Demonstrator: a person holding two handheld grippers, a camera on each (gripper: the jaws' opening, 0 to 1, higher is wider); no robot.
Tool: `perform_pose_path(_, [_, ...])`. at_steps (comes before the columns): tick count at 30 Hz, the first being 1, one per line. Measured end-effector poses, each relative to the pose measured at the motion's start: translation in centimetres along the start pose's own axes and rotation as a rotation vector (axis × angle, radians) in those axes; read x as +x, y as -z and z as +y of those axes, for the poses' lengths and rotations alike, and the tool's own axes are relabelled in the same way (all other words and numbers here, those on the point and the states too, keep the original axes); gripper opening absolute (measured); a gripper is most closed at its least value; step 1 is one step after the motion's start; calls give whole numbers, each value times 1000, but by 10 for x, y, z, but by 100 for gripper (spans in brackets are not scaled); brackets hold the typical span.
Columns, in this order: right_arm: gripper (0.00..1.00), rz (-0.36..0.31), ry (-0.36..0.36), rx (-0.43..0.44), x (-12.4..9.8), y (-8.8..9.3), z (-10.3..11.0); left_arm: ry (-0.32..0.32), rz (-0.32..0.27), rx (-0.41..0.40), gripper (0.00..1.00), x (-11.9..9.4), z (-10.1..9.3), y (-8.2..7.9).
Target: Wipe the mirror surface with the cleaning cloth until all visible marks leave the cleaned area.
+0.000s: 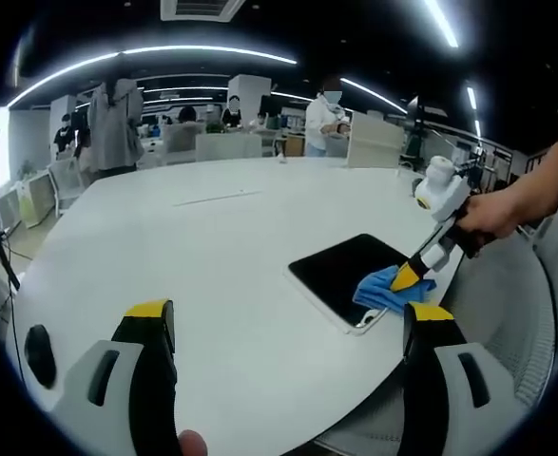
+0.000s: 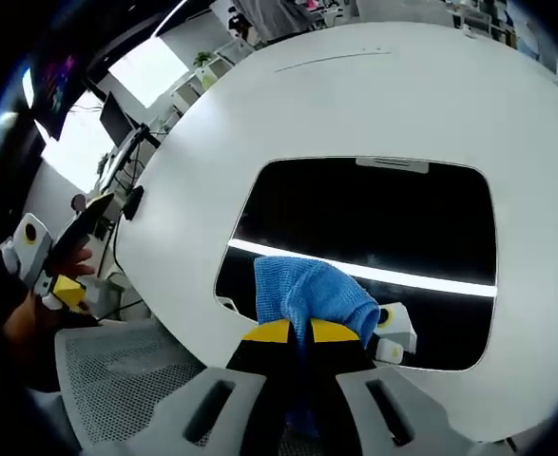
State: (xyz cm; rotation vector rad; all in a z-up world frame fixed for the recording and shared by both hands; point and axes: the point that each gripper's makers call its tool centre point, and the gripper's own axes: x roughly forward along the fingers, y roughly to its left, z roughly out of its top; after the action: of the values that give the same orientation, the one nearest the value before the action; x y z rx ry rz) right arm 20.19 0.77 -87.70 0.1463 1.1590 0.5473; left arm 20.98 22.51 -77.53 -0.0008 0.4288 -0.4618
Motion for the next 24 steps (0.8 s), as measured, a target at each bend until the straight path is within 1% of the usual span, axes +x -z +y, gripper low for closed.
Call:
perform_pose_path(8, [0,-4,8,11,-3,1,-6,4,7,17,99,-2,-1,-3])
perform_pose_path(15, [0,0,15,3,-3,1,-8,5,8,21,99,-3,-7,-8])
perform_pose_path(18, [0,8,17,26,-2,-1,-9,6,7,19,99,-2,-7,-7])
perform_pose_path(22, [0,12,34,3,0,-4,-11,3,1,14,99,-2,-6,-7])
perform_pose_path(24, [0,7,43,-4,0,-6,-12,4,-1,9,99,-3,-10,-8])
